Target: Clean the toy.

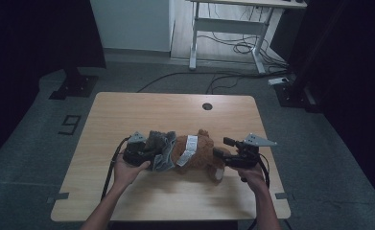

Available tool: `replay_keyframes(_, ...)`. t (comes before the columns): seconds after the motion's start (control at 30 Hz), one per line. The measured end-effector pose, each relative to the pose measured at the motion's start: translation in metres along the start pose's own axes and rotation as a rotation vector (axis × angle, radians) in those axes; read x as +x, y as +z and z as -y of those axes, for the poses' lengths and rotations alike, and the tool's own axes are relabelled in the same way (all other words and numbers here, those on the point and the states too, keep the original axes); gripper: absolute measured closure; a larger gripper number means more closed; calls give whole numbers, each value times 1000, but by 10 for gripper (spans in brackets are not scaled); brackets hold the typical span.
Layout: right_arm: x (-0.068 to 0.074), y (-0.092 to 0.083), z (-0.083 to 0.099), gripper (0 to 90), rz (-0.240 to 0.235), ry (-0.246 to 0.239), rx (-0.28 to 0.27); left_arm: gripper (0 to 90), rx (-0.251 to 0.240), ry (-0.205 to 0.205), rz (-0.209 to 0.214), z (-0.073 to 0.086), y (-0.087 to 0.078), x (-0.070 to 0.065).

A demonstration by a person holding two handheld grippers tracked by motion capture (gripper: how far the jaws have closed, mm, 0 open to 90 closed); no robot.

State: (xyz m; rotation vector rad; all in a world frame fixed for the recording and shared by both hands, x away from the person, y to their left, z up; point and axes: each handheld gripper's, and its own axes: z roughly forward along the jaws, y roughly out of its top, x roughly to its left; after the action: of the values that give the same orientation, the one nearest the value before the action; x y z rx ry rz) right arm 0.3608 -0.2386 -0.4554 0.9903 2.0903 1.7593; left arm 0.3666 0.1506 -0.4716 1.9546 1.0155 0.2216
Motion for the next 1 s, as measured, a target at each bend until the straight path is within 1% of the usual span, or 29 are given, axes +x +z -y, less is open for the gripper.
replay_keyframes(0.1,-2,-1,-6,226,6,9,3,795,0,0,4,3,-2,-1)
replay_keyframes(0.17,-2,2,-6,225,6,15,24,795,-4,2,7,7,-4,-2)
replay_keyframes(0.3,3,18,8,201,-3,18,96,795,-12,-14,31,17,-7,-3)
replay_keyframes(0.33,5,24,14,192,-10,28,114,794,-10,-15,36,18,-7,-3)
replay_keyframes(0.4,8,33,22,174,-11,27,150,794,0,-12,41,22,-7,-5)
replay_keyframes(0.43,11,38,26,166,-20,30,173,793,8,-10,43,23,-7,-6)
replay_keyframes(0.5,18,47,34,155,-38,15,228,792,25,-6,51,26,-5,-8)
replay_keyframes(0.53,22,52,38,162,-32,-3,257,791,33,-5,55,28,-3,-9)
replay_keyframes(0.57,25,56,42,204,-1,-28,290,791,36,-5,58,29,-1,-9)
replay_keyframes(0.6,26,60,46,254,43,-44,315,791,34,-11,61,30,0,-9)
replay_keyframes(0.63,26,61,49,310,59,-40,322,791,38,-15,63,31,2,-9)
replay_keyframes(0.7,24,61,55,419,58,-32,314,791,34,-20,61,32,4,-9)
replay_keyframes(0.77,22,58,59,484,42,-38,298,791,36,-22,60,31,5,-9)
replay_keyframes(0.9,22,54,65,536,17,-70,288,789,43,-19,61,27,3,-10)
replay_keyframes(0.97,22,53,67,552,9,-77,285,788,33,-14,71,20,-3,-12)
replay_keyframes(1.0,22,53,68,558,4,-78,285,787,27,-5,72,14,-6,-13)
